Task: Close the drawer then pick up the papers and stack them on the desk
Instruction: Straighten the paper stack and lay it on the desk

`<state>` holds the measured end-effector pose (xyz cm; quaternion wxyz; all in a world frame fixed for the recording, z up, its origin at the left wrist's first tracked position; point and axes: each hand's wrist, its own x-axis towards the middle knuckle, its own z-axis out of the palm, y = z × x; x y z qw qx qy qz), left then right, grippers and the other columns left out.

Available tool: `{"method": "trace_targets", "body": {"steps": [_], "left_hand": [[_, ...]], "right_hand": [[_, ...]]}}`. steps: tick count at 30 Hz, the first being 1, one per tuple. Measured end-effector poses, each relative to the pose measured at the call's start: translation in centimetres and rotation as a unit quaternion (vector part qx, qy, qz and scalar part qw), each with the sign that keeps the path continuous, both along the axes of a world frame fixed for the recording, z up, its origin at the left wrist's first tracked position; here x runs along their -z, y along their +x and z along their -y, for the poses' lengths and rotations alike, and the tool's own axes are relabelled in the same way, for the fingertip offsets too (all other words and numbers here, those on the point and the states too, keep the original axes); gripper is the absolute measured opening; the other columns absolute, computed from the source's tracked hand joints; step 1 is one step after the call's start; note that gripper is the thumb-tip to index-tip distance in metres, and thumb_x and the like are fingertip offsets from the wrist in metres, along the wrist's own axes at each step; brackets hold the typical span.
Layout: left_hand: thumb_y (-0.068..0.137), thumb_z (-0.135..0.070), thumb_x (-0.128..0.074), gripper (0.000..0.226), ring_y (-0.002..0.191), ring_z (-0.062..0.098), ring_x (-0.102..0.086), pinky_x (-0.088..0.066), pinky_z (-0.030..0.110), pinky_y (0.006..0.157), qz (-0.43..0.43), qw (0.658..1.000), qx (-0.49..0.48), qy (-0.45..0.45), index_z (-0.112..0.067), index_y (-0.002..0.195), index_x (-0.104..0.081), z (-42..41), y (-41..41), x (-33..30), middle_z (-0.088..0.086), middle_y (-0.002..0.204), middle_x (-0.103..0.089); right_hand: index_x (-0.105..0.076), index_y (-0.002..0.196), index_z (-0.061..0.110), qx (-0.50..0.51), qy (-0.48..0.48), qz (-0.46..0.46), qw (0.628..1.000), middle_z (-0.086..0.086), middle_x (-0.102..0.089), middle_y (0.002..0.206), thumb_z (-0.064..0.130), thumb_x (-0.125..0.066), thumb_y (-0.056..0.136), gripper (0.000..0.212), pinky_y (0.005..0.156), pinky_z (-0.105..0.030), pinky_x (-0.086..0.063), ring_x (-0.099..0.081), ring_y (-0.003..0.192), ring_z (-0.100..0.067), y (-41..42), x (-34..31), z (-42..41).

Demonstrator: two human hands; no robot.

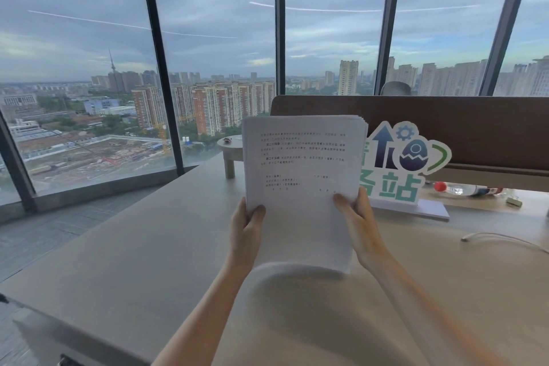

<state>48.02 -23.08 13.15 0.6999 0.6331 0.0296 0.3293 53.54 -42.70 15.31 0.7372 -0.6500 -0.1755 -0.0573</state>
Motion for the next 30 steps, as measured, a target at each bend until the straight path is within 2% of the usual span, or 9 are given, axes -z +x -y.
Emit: {"method": "trace_targets", "body": {"steps": [3, 6, 10, 15, 20, 23, 26, 28, 30], "left_hand": [[0.093, 0.003, -0.042, 0.032, 0.095, 0.021, -0.061, -0.05, 0.031, 0.082, -0.015, 0.998, 0.042, -0.036, -0.016, 0.103, -0.066, 0.4, -0.3, 1.1, 0.003, 0.097, -0.07], [0.093, 0.003, -0.04, 0.035, 0.099, 0.022, -0.06, -0.047, 0.036, 0.088, -0.025, 0.998, 0.049, -0.033, -0.017, 0.103, -0.067, 0.5, -0.3, 1.9, 0.003, 0.101, -0.07], [0.092, 0.006, -0.041, 0.042, 0.1, 0.018, -0.064, -0.05, 0.034, 0.09, -0.02, 0.999, 0.043, -0.005, -0.023, 0.104, -0.068, 0.6, -0.3, 1.5, -0.001, 0.104, -0.072], [0.096, 0.001, -0.045, 0.034, 0.089, 0.012, -0.066, -0.055, 0.026, 0.078, -0.033, 0.999, 0.029, 0.023, -0.026, 0.099, -0.066, 0.0, -0.6, 2.0, -0.006, 0.095, -0.073], [0.097, -0.005, -0.042, 0.024, 0.091, 0.014, -0.058, -0.046, 0.029, 0.081, -0.029, 0.999, 0.025, -0.006, -0.02, 0.095, -0.06, 0.2, -0.5, 1.9, 0.0, 0.096, -0.065], [0.097, -0.006, -0.04, 0.024, 0.09, 0.017, -0.055, -0.044, 0.032, 0.081, -0.02, 1.0, 0.005, -0.011, -0.02, 0.094, -0.06, 0.1, 0.1, 1.8, 0.005, 0.096, -0.062], [0.099, -0.01, -0.04, 0.027, 0.095, 0.021, -0.06, -0.048, 0.039, 0.087, -0.035, 0.999, -0.006, 0.015, -0.027, 0.097, -0.061, 0.0, 0.3, 2.8, 0.002, 0.101, -0.066], [0.1, -0.013, -0.04, 0.029, 0.098, 0.023, -0.062, -0.05, 0.04, 0.089, -0.059, 0.998, -0.017, 0.027, -0.03, 0.098, -0.063, -0.1, 0.4, 3.4, 0.001, 0.102, -0.069], [0.099, -0.01, -0.041, 0.032, 0.092, 0.021, -0.062, -0.049, 0.037, 0.085, -0.062, 0.997, -0.028, 0.028, -0.031, 0.092, -0.064, -0.4, 0.6, 2.7, -0.002, 0.096, -0.068]], "right_hand": [[-0.048, 0.109, 0.021, 0.007, -0.022, -0.006, 1.0, 0.009, -0.067, 0.109, 0.016, -0.053, 0.097, 0.015, 0.089, -0.036, -0.05, -0.065, 0.1, -0.007, 0.0, 1.4, 0.1], [-0.045, 0.109, 0.013, 0.004, -0.038, -0.027, 0.999, 0.005, -0.065, 0.104, 0.015, -0.05, 0.096, 0.014, 0.089, -0.038, -0.047, -0.06, 0.1, -0.015, 0.2, 2.5, 0.5], [-0.055, 0.118, 0.025, 0.029, -0.059, -0.028, 0.997, 0.013, -0.069, 0.108, 0.012, -0.054, 0.094, 0.028, 0.085, -0.029, -0.05, -0.064, 0.097, -0.003, 0.2, 2.7, 0.4], [-0.06, 0.118, 0.027, 0.089, -0.104, -0.017, 0.99, 0.005, -0.07, 0.113, 0.015, -0.059, 0.091, 0.03, 0.087, -0.037, -0.053, -0.065, 0.102, -0.016, 0.6, 2.8, 0.0], [-0.055, 0.108, 0.025, 0.085, -0.07, -0.024, 0.994, 0.004, -0.07, 0.107, 0.011, -0.058, 0.089, 0.024, 0.089, -0.043, -0.053, -0.065, 0.099, -0.017, 0.6, 2.5, -0.6], [-0.056, 0.109, 0.026, 0.077, -0.039, -0.017, 0.996, 0.007, -0.072, 0.106, 0.011, -0.054, 0.092, 0.022, 0.086, -0.037, -0.051, -0.066, 0.098, -0.013, 0.6, 2.0, -0.6], [-0.055, 0.113, 0.025, 0.055, -0.04, -0.023, 0.997, 0.01, -0.068, 0.111, 0.012, -0.048, 0.098, 0.021, 0.087, -0.031, -0.048, -0.062, 0.099, -0.004, 0.5, 2.6, -0.6], [-0.052, 0.115, 0.023, 0.044, -0.06, -0.028, 0.997, 0.008, -0.066, 0.115, 0.014, -0.046, 0.1, 0.019, 0.085, -0.029, -0.046, -0.06, 0.103, -0.005, 0.6, 3.4, -0.6], [-0.05, 0.113, 0.022, 0.043, -0.069, -0.02, 0.996, 0.007, -0.065, 0.113, 0.012, -0.045, 0.1, 0.017, 0.081, -0.027, -0.044, -0.06, 0.104, -0.011, 1.0, 3.2, -0.7]]}}
